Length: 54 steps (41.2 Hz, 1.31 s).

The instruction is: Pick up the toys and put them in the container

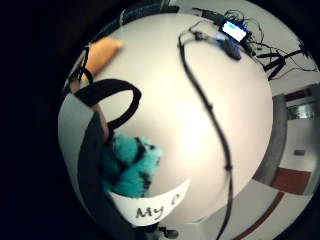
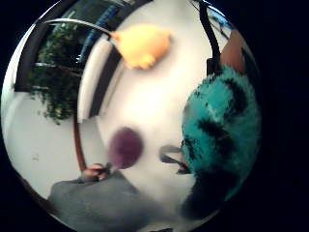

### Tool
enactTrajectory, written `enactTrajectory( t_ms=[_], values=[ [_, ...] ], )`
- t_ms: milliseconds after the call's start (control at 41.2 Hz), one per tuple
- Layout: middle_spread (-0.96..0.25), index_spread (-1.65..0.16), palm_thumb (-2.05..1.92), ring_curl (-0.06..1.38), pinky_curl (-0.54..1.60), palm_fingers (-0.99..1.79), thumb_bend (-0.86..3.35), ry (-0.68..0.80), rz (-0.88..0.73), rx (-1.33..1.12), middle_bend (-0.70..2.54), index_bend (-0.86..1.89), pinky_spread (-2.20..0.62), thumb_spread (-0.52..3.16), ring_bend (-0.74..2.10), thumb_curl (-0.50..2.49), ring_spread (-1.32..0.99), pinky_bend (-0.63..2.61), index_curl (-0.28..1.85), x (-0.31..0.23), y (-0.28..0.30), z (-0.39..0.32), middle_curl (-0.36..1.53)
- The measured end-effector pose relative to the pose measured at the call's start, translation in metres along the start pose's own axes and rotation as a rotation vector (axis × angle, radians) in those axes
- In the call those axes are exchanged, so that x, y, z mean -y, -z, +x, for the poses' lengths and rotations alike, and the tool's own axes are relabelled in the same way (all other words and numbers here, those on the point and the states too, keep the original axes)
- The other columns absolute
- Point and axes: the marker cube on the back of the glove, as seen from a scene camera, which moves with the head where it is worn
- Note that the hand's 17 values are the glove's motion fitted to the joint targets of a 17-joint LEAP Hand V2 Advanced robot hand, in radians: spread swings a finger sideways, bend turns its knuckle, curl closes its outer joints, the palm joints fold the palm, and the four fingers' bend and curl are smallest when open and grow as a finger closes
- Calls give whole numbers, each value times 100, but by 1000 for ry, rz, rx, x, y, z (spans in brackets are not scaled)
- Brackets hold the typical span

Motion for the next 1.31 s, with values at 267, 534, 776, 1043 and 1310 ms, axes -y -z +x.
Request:
enactTrajectory(
  t_ms=[267, 534, 776, 1043, 1310],
  values=[
    [-26, -40, 58, 51, 42, 104, 15, 103, 153, 33, 81, 44, -42, 85, 110, 68, -48, 84, 42, 61, 119, -73, 55],
    [-24, -39, 58, 55, 46, 97, 12, 316, 20, -200, 83, 45, -43, 68, 112, 79, -49, 89, 50, 137, 32, -284, 61],
    [-23, -40, 58, 58, 48, 90, 9, 318, -63, -263, 83, 41, -43, 62, 113, 86, -49, 94, 56, 168, -19, -365, 65],
    [-25, -42, 54, 60, 51, 70, 5, 394, -290, -170, 77, 25, -42, 66, 111, 90, -48, 107, 60, 161, -65, -390, 68],
    [-18, -37, 7, 44, 48, -30, -6, 374, -393, -194, 25, 12, -14, 112, 57, 64, -28, 107, 48, 154, -83, -377, 49]
  ],
)
